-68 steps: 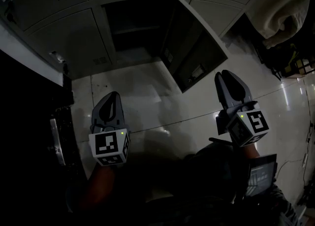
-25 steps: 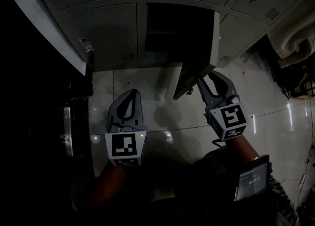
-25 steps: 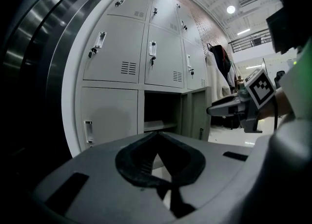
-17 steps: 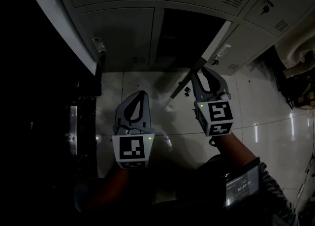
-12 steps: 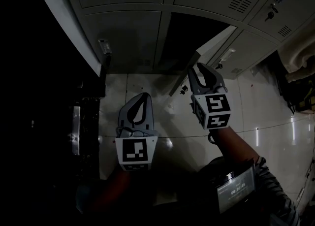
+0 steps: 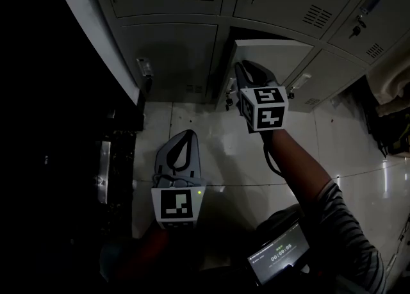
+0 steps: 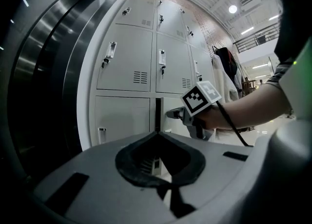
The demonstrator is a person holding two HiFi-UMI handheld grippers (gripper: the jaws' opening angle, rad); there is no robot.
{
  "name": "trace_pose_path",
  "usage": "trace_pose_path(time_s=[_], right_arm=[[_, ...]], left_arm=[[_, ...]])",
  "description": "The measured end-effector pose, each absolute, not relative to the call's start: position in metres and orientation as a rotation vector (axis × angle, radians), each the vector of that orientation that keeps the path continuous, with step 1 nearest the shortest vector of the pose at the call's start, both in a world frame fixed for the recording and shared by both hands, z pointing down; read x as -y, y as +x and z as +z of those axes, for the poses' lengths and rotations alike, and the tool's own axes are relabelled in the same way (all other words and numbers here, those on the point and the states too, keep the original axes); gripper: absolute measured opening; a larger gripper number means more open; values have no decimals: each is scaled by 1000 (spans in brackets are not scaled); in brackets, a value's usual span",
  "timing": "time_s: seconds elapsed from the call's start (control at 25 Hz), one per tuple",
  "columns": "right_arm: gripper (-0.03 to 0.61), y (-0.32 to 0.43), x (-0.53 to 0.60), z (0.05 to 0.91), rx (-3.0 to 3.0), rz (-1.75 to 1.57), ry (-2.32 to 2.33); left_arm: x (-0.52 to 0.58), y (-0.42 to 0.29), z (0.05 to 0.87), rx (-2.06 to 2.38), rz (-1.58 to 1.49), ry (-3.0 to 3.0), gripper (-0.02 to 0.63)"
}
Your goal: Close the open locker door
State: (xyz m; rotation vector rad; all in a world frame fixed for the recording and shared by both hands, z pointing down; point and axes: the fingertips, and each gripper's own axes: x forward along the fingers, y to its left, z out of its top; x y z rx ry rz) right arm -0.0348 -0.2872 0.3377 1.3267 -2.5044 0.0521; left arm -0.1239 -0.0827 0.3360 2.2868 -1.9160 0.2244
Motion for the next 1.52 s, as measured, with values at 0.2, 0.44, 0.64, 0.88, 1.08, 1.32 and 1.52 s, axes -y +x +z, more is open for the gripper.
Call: trace_pose_path(time_s=[0.2, 0.44, 0.64, 0.88, 1.08, 1.32, 1.52], right_arm=[[69, -33, 321, 345, 2472, 114, 1337], [53, -28, 347, 342, 2437, 98, 1360], [3, -23, 352, 341, 2439, 84, 1384], [21, -19, 342, 340, 2456, 124, 1374], [11, 10, 300, 320, 2527, 210, 1378], [8, 61, 223, 291, 2577, 217, 1421], [3, 85, 160, 305, 2551, 335, 1504]], left_arm=[[79, -126, 331, 1944, 241, 2289, 3], [76, -133, 324, 1977, 253, 2277, 3], [74, -138, 322, 1992, 260, 2268, 3], [76, -132, 317, 1984, 240, 2287, 3], [82, -123, 314, 1970, 204, 2297, 3], [91, -93, 317, 1895, 185, 2352, 3], [96, -69, 325, 1832, 176, 2370, 3]])
